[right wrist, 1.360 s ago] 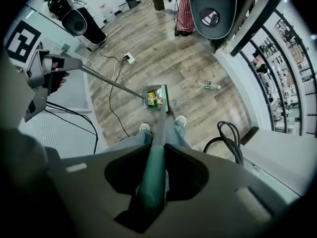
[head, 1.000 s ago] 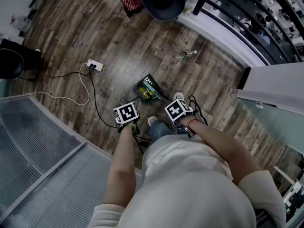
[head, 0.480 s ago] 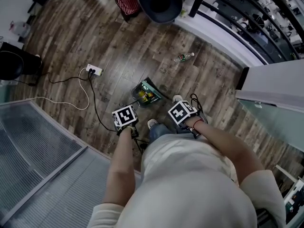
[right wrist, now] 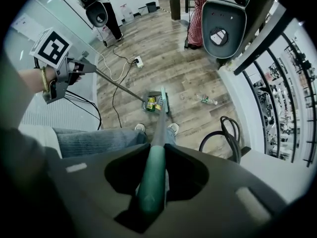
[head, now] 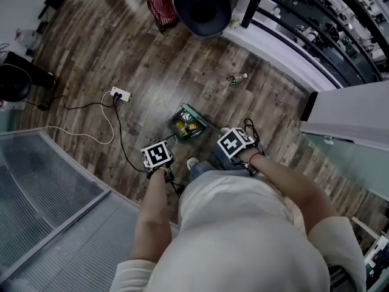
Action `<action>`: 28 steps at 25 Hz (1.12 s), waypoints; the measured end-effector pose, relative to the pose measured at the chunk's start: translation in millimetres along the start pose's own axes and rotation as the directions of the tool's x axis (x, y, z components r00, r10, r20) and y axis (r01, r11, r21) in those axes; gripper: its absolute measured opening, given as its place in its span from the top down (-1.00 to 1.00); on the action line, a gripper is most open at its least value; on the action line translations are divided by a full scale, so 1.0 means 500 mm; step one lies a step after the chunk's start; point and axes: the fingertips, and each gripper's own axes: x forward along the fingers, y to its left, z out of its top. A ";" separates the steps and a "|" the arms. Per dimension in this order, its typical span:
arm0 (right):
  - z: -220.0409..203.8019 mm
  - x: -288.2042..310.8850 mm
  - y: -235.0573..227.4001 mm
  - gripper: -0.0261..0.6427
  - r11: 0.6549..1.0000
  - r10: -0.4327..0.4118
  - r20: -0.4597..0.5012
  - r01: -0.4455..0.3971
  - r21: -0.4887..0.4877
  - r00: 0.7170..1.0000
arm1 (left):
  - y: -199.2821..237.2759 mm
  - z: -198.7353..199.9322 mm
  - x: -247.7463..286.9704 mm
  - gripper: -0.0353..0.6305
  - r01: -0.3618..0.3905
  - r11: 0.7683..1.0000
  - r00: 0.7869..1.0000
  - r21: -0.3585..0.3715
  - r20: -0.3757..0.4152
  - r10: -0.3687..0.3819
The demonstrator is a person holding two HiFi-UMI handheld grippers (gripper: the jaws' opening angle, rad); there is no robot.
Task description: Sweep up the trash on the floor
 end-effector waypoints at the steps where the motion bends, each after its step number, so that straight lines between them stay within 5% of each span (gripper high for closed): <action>1: 0.000 -0.002 -0.008 0.63 1.000 0.002 0.004 -0.002 0.007 1.000 | -0.010 -0.006 0.002 0.61 0.022 1.000 1.000 -0.012 -0.004 -0.022; 18: -0.018 -0.029 -0.142 0.63 0.986 0.034 0.069 -0.045 0.159 0.997 | -0.084 0.000 -0.004 0.61 0.040 0.999 0.999 -0.028 0.013 -0.040; 28: -0.029 -0.058 -0.275 0.63 0.975 -0.038 0.129 0.008 0.223 0.991 | -0.156 0.042 0.006 0.61 0.029 0.999 0.999 -0.020 0.016 -0.029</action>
